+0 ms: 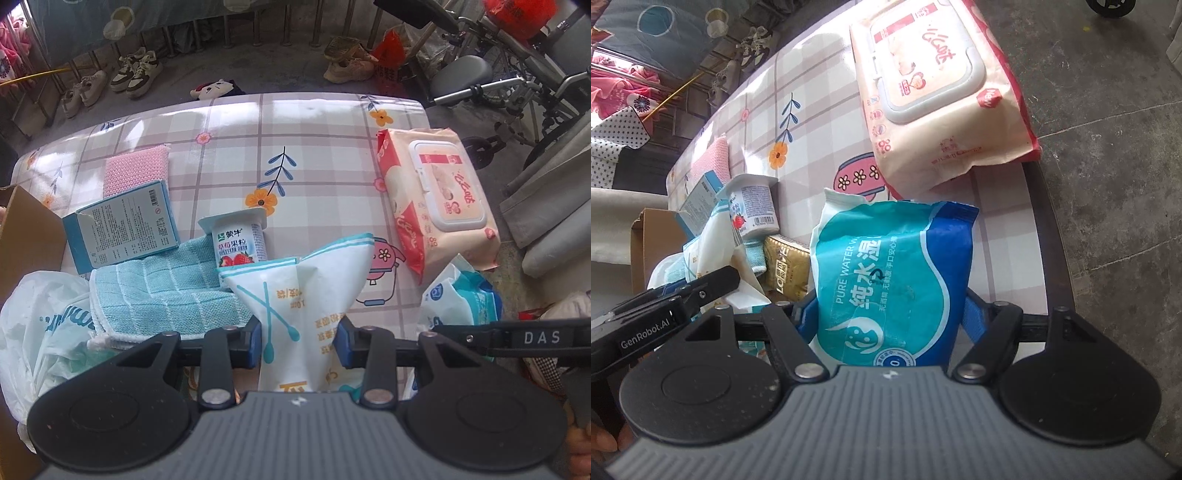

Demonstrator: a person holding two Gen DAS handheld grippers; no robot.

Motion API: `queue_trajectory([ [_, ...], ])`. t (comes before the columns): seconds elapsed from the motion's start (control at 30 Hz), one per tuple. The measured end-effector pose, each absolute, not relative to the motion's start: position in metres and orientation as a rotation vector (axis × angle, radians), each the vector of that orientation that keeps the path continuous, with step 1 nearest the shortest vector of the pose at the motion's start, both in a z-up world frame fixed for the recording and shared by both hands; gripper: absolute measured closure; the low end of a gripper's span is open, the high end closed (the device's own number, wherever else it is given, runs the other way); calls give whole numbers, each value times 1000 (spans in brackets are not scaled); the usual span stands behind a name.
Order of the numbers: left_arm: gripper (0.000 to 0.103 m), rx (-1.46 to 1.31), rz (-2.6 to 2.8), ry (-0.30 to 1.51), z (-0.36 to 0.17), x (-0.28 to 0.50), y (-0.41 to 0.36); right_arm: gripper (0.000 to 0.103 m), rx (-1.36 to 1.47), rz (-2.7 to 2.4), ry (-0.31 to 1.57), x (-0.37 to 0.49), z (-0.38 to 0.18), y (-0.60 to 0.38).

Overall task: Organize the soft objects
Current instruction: 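Carry the wipes pack with the right tool while the left carries the cotton-swab bag to the box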

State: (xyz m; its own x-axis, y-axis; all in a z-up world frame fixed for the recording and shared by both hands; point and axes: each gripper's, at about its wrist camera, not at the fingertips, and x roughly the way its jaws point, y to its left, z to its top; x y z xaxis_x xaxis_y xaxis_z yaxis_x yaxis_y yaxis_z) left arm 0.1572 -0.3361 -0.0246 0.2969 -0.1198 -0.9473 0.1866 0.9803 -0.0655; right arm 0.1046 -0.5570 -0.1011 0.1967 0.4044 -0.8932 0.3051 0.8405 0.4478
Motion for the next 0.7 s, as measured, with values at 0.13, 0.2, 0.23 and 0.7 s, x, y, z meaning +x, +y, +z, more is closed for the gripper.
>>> queue_trajectory([
  [0.13, 64, 32, -218, 1217, -9, 159, -331, 31, 641, 88, 1354, 110, -83, -558],
  [0.2, 64, 21, -225, 1199, -1, 160, -327, 31, 647, 93, 1331, 113, -74, -556],
  [0.23, 64, 12, -229, 1190, 4, 161, -324, 31, 651, 95, 1321, 114, -69, -555],
  [0.7, 64, -95, -230, 1061, 63, 200, -260, 31, 672, 106, 1149, 153, 13, -505],
])
